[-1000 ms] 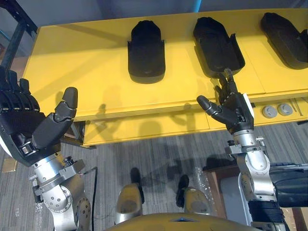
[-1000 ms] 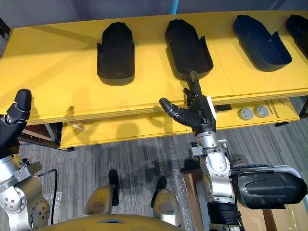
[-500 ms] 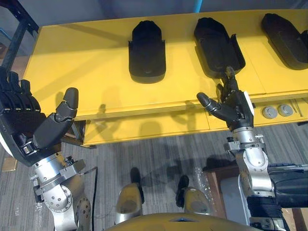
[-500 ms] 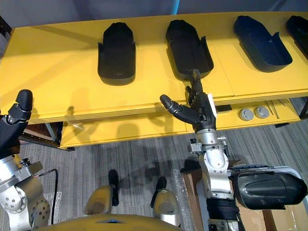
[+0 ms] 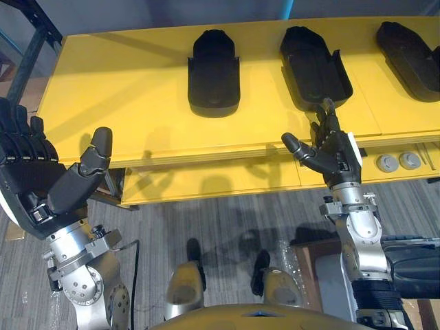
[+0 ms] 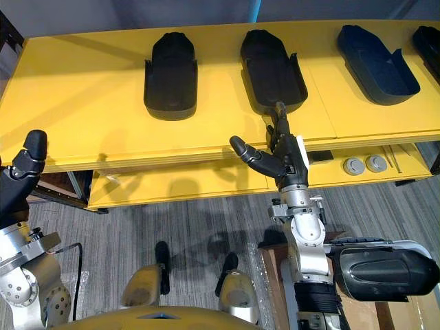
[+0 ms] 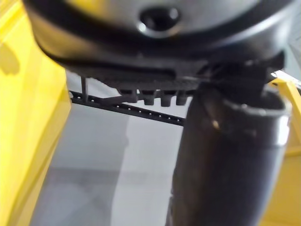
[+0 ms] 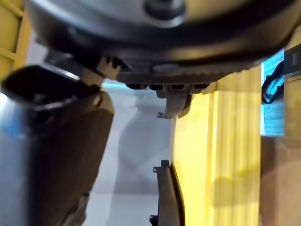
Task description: Walk over and take three plastic housings, then place them on the shelf
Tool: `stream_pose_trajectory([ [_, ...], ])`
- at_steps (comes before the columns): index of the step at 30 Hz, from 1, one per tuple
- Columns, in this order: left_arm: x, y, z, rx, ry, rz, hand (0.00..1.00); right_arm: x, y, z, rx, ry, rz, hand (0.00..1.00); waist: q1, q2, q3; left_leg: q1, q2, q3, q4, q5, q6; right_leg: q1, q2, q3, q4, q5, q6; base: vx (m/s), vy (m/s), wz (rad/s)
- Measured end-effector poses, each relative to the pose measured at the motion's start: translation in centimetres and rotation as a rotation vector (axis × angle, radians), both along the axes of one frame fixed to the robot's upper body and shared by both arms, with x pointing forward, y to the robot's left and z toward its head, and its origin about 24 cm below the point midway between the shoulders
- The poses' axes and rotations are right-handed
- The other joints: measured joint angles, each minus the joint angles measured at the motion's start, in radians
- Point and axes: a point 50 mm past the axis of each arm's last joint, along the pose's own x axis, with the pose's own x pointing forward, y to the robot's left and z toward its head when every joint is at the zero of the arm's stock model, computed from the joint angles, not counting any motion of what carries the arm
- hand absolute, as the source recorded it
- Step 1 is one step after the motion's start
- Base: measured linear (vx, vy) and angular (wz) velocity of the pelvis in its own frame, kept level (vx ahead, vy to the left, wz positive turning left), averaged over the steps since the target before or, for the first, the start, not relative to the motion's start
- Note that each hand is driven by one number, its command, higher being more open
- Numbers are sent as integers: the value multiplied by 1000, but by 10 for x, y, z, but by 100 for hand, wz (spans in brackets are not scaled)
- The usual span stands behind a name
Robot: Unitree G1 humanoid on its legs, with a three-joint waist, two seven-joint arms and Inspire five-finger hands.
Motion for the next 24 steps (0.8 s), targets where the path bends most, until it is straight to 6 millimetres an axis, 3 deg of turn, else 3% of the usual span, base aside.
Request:
stream_pose_trajectory([
  [24, 3, -1, -6, 7, 40, 15, 100, 15, 10, 6, -25, -18, 8, 100, 14, 18, 2, 0, -1, -14, -34, 33, -1, -19, -2, -11, 27, -9, -7, -1, -2, 1],
])
